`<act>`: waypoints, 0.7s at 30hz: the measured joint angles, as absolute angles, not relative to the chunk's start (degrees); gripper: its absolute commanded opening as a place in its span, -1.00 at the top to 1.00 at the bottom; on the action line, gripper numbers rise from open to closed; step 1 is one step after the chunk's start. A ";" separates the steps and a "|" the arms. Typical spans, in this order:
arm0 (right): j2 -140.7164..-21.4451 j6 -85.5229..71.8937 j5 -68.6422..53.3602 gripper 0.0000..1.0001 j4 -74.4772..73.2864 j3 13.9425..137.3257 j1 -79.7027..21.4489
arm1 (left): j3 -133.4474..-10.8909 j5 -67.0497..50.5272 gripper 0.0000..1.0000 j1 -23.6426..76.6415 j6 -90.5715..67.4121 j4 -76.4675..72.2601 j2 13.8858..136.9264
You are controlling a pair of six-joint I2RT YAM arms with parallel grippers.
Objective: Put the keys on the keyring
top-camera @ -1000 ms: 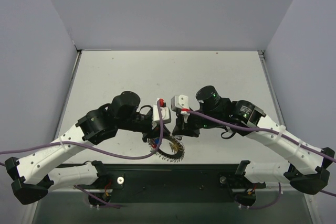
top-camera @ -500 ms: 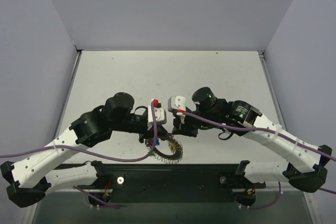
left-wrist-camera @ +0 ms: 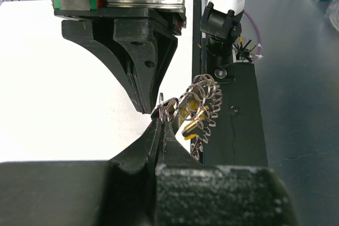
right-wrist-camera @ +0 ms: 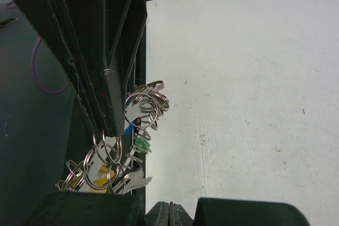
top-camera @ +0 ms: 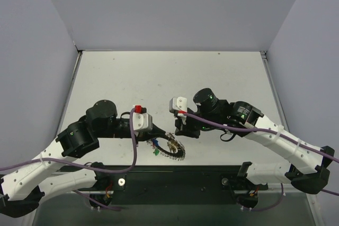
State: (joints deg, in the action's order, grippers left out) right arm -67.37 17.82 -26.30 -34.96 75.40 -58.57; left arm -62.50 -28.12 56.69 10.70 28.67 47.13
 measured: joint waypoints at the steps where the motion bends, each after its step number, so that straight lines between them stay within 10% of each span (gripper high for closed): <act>1: -67.37 17.82 -26.30 1.00 -34.94 75.35 -58.57 | -62.17 -28.12 1.00 56.69 10.70 28.45 46.81; 7: -66.19 17.69 -25.78 0.89 -34.61 74.00 -58.57 | -58.48 -28.10 1.00 56.69 10.68 25.26 44.29; 13: -60.12 16.78 -23.86 0.07 -32.51 71.92 -58.54 | -57.19 -28.38 1.00 56.69 10.87 23.75 43.51; 21: -53.98 17.21 -27.07 -0.03 -29.91 71.77 -58.54 | -52.36 -30.89 1.00 56.71 13.34 19.38 40.73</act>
